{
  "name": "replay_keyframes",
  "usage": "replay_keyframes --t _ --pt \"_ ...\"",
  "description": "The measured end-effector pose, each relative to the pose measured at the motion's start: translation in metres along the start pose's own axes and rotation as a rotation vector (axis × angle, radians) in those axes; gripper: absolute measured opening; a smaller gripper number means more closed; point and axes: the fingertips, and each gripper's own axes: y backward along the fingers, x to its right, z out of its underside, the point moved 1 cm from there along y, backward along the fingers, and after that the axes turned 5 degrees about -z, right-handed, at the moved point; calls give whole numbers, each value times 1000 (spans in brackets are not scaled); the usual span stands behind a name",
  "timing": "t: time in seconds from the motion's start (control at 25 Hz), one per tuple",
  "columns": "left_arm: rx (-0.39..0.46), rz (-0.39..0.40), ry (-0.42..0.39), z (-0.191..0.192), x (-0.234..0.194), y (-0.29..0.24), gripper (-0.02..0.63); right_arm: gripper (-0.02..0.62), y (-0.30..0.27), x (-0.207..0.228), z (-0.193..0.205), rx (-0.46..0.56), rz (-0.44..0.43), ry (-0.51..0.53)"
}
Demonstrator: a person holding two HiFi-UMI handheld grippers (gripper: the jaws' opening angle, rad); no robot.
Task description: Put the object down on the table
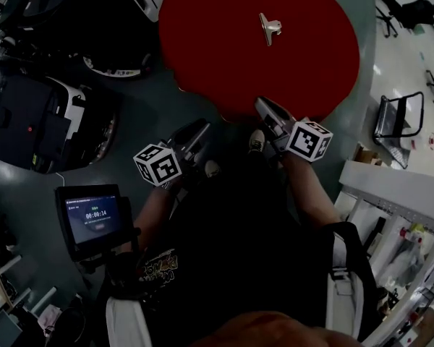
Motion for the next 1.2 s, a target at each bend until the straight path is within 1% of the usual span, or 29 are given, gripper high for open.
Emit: replay_keyframes --t 0.08,0.28,0.4,0.48,0.6,0.72,0.84,0.96,1.04,1.2 --pt "-11 18 -20 3 4 -1 124 46 11 -16 9 0 -8 11" --pt "-24 75 -11 15 23 -5 124 46 37 -47 30 -31 -3 38" --pt "-42 97 14 24 23 -9 124 43 36 -56 32 -27 -8 45" --pt "-50 105 24 31 30 -13 124 43 43 -63 29 -10 -15 45" --pt "-67 115 -5 47 59 -27 124 41 75 -70 22 20 -36 44" --pt "-63 120 -33 59 90 -44 124 35 111 -65 19 41 -61 33" --pt "-39 110 -24 63 117 -57 123 28 140 -64 16 45 -87 10" --pt "-15 109 -14 72 145 -69 120 28 167 -64 12 40 -109 15" --pt "-13 110 -27 86 164 -75 120 28 187 -62 14 30 -122 15" --pt "-23 85 -52 138 201 -82 120 20 242 -57 25 9 -164 16"
